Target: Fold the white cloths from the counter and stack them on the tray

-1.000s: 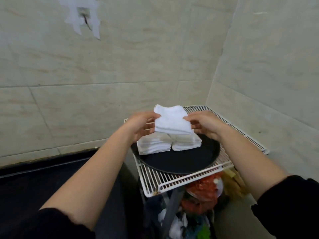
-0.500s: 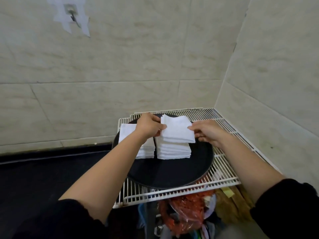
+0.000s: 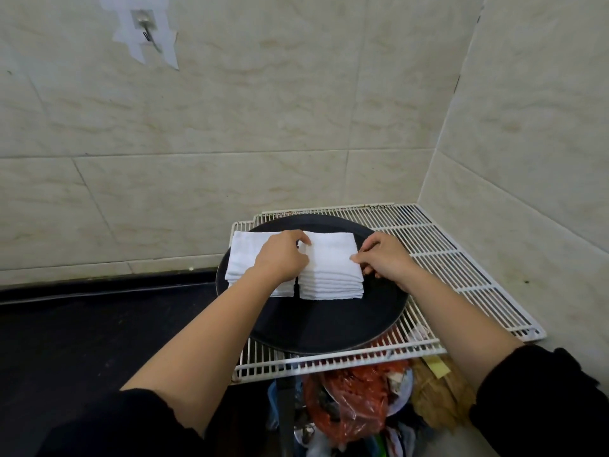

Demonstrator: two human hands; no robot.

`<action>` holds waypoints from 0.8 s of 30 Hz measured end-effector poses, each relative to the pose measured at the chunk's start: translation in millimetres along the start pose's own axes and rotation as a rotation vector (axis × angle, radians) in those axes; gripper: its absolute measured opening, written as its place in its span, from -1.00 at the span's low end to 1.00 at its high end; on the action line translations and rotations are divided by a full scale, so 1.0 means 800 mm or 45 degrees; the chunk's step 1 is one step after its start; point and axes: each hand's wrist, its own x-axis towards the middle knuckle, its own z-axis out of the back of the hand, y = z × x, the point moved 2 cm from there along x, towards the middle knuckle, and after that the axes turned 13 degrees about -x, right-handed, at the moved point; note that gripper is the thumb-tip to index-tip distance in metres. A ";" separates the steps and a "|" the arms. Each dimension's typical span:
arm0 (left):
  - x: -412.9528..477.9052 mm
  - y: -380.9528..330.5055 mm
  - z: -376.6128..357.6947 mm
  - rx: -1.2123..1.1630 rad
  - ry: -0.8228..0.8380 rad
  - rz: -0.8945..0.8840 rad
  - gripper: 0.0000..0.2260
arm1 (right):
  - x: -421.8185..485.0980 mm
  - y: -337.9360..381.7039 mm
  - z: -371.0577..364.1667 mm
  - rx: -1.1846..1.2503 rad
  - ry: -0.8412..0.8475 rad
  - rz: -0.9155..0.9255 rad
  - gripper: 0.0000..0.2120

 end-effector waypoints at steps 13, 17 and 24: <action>-0.008 0.005 -0.012 0.233 0.002 -0.103 -0.54 | -0.010 0.011 -0.013 -0.592 -0.129 0.372 -0.65; -0.010 0.000 0.002 0.145 -0.142 -0.171 -0.66 | -0.011 0.029 -0.002 -0.605 -0.238 0.427 -0.71; -0.033 0.016 0.067 0.103 -0.519 -0.245 -0.75 | -0.019 0.117 -0.034 -0.675 -0.214 0.687 -0.75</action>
